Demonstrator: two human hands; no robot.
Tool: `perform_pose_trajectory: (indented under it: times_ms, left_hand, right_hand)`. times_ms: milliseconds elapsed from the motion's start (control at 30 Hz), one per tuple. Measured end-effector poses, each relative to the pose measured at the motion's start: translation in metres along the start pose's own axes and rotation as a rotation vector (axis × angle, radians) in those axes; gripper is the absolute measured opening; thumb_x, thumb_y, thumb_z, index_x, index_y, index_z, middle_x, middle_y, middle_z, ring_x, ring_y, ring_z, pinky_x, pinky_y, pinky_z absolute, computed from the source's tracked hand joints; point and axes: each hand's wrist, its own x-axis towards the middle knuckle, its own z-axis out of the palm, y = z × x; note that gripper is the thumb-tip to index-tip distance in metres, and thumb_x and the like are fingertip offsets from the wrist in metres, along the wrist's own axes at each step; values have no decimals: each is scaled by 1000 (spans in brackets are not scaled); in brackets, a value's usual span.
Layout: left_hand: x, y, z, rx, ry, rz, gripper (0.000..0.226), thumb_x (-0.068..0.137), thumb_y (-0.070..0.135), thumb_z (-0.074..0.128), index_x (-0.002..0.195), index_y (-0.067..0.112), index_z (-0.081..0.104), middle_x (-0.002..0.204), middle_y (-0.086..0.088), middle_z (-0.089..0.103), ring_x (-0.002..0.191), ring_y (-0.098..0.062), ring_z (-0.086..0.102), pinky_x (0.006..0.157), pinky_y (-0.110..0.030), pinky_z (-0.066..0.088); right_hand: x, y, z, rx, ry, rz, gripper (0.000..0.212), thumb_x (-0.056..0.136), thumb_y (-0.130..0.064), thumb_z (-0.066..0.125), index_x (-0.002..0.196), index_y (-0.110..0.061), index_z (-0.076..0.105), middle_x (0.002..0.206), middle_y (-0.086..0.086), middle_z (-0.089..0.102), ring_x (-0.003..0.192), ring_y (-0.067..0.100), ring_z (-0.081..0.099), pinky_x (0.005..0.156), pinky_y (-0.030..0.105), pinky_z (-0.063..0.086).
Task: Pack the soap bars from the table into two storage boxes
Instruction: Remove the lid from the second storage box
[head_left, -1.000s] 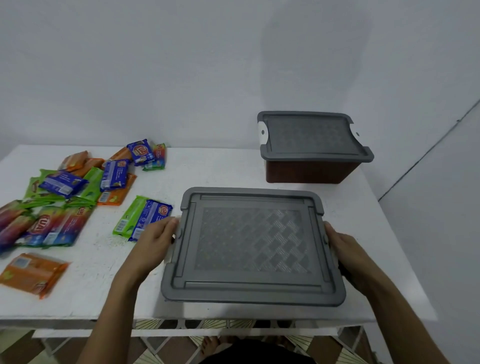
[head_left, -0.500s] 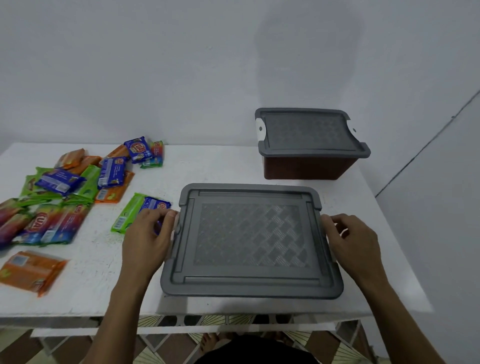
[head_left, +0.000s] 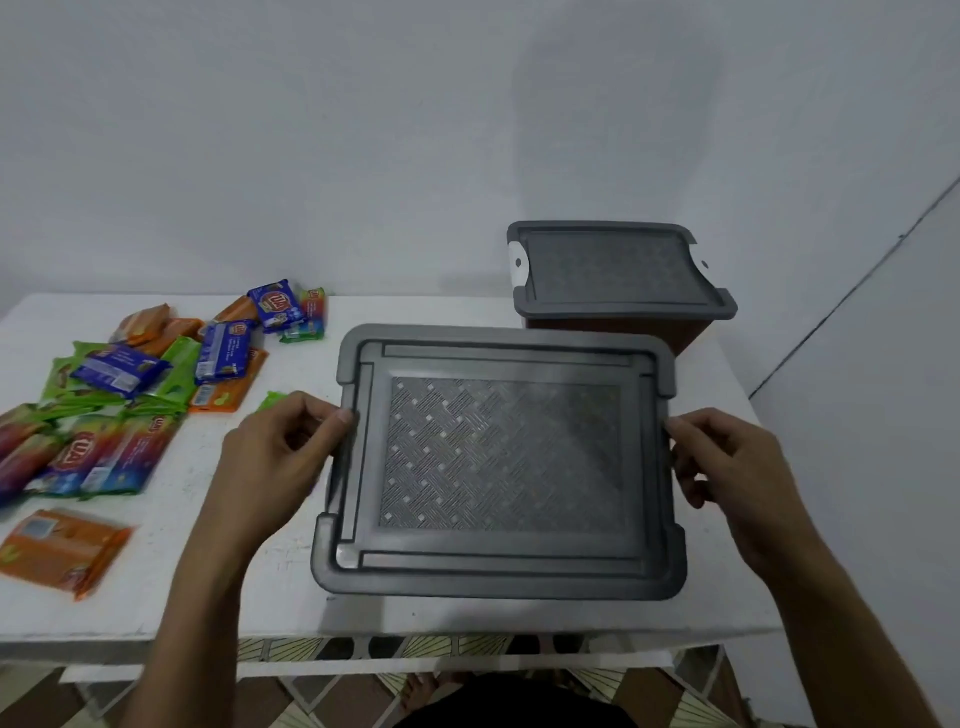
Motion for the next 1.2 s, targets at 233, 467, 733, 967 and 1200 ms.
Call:
perform_pose_trajectory:
  times_ms: [233,467,733,967,1200]
  left_hand:
    - [2,32,-11,-453,7,-118,19,87,30,58,74,18,65,57,11,56,53,-1,50,60,-28,43]
    - [17,38,-21,-573,37,-24,23,87,45,53,87,26,64,70,1,67,67,-11,64,56,-21,52]
    - [54,35,-9,-519,43,88,9,90,15,61,94,20,67,85,5,69,82,-9,64,65,-24,54]
    - [105,40,14,-198,95,279,26,89,19,67,113,27,59,85,-6,68,80,-8,64,72,-15,49]
    - [138,35,44,106,132,316,35,85,26,70,115,30,52,105,5,65,76,0,62,67,-20,47]
  right_hand:
    - [-2,-34,-14,212,-21,-35,18,96,-29,51,90,-15,61,54,6,47,46,17,44,42,25,36]
    - [5,-59,-12,329,-105,-26,41,85,-51,48,105,-19,63,89,13,73,75,25,67,55,29,51]
    - [43,-50,7,342,9,-202,8,92,-14,61,86,-19,61,81,-4,68,78,14,64,64,30,54]
    - [103,-53,7,-275,161,-562,29,92,-16,64,120,-18,58,112,0,63,74,8,61,62,14,53]
    - [148,-41,6,-501,248,-616,31,91,-18,64,121,-18,61,100,6,66,73,16,60,71,35,57]
